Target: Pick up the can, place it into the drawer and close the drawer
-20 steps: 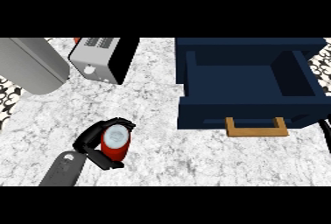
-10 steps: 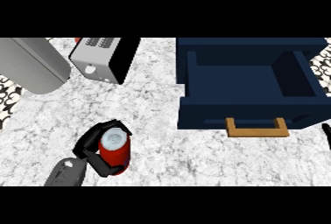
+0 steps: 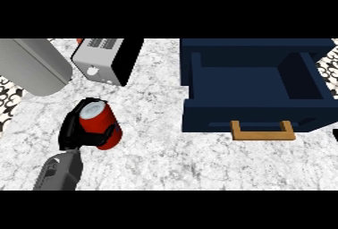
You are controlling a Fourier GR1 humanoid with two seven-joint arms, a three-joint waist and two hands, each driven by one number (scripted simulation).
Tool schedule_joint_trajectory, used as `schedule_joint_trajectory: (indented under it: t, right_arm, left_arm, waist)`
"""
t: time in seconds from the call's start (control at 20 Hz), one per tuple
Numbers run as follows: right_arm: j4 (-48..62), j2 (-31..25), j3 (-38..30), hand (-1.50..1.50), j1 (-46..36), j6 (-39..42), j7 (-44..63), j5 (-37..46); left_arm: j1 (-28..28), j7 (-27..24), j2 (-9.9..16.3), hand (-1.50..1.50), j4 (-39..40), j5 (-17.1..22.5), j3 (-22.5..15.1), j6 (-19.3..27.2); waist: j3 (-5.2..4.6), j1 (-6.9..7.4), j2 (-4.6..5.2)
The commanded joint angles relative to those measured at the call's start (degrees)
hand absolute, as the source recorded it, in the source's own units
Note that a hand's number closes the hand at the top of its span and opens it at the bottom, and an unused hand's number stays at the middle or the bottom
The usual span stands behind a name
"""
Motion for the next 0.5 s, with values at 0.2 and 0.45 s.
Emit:
schedule_joint_trajectory:
  t: [0.2, 0.45]
  right_arm:
    - [-2.96, 0.53, 6.68, -1.50, 0.92, -5.39, 1.07, 4.13]
    - [-2.13, -1.11, -0.73, -1.50, -1.92, -0.91, 3.34, -1.08]
  left_arm:
    - [-1.66, 10.59, -3.44, 1.50, -12.10, 0.13, -4.59, 6.19]
    - [-3.28, 16.76, -4.47, 1.50, -20.93, -2.28, -12.00, 12.47]
  waist:
    - [0.00, -0.19, 0.00]
    - [0.00, -0.27, -0.02]
